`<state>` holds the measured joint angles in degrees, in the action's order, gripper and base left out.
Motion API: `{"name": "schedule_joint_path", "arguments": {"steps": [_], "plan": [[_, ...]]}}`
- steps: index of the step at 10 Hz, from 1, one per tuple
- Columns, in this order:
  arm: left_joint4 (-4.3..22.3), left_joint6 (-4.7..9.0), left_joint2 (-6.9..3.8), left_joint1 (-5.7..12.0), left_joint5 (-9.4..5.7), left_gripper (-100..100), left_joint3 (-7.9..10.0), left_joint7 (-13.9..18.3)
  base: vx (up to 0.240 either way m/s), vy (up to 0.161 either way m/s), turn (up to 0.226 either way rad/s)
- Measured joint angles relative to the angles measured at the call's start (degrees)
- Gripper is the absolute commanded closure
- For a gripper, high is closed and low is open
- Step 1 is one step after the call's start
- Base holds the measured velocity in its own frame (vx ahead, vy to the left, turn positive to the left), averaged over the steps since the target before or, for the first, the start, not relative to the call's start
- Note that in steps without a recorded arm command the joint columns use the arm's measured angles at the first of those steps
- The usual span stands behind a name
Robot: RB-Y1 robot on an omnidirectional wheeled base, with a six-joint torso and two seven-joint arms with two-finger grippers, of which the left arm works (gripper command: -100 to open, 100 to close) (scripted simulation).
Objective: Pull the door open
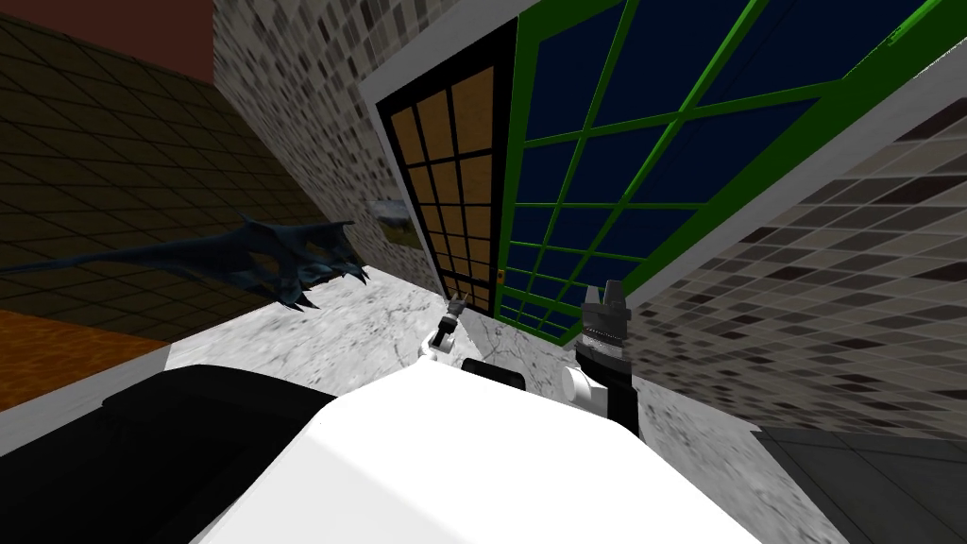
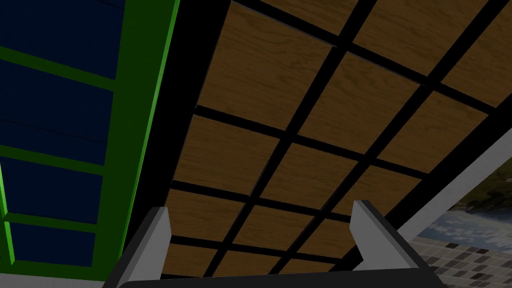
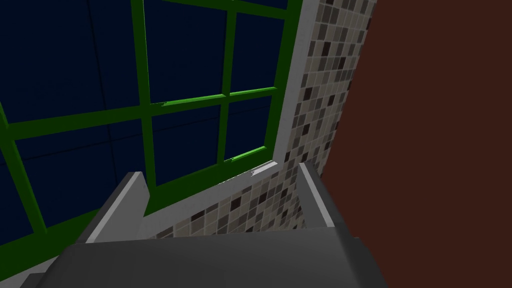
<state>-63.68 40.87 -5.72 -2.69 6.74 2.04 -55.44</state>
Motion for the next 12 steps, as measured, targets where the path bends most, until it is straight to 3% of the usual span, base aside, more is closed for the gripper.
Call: {"name": "schedule_joint_path", "arguments": {"steps": [6,12], "plan": [[10.35,2.85,0.01,3.56,0.42,-100,-0.03,-8.05,0.104,-0.026,-0.044],[18.64,4.84,0.19,6.60,0.81,-100,-0.11,-14.92,0.104,-0.013,-0.038]]}}
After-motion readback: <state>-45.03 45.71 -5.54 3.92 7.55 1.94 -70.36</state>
